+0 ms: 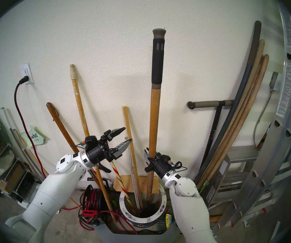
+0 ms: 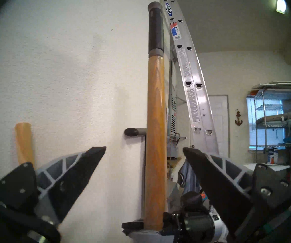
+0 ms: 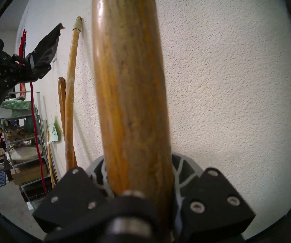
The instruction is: Take wooden sticks or brooms out of the pot
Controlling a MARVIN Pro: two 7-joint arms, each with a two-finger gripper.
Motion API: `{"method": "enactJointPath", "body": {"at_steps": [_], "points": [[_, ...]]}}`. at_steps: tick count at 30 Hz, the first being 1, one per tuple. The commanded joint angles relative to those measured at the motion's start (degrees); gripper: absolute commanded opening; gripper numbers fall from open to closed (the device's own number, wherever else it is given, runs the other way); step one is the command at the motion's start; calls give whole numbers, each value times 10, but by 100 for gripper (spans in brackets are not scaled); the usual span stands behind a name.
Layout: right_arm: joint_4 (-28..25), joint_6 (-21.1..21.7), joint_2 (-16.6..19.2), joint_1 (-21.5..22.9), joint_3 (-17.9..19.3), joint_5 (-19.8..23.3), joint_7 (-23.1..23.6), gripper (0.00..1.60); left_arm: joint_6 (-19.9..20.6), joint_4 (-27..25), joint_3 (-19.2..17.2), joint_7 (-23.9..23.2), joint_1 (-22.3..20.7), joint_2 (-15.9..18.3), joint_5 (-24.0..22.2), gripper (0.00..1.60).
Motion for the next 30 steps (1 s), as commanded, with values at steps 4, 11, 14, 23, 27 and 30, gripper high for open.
{"method": "enactJointPath", "body": {"at_steps": [4, 11, 14, 23, 27, 30], "points": [[22, -2, -6, 6, -3, -1, -1, 0, 46, -31, 18, -9, 3, -1, -18, 160], [29, -5, -9, 12, -2, -3, -2, 0, 74, -38, 32, -12, 8, 1, -24, 160], [28, -4, -11, 13, -1, -4, -3, 0, 80, -41, 40, -23, 12, 4, -25, 160], [41, -11, -17, 17, -4, -11, -9, 0, 98, -66, 60, -50, 17, 16, -25, 160], [38, -14, -20, 13, -5, -12, -11, 0, 94, -55, 73, -44, 6, 6, -13, 160], [31, -13, -22, 9, -5, -12, -13, 0, 89, -42, 79, -32, -3, -3, -4, 160]]}}
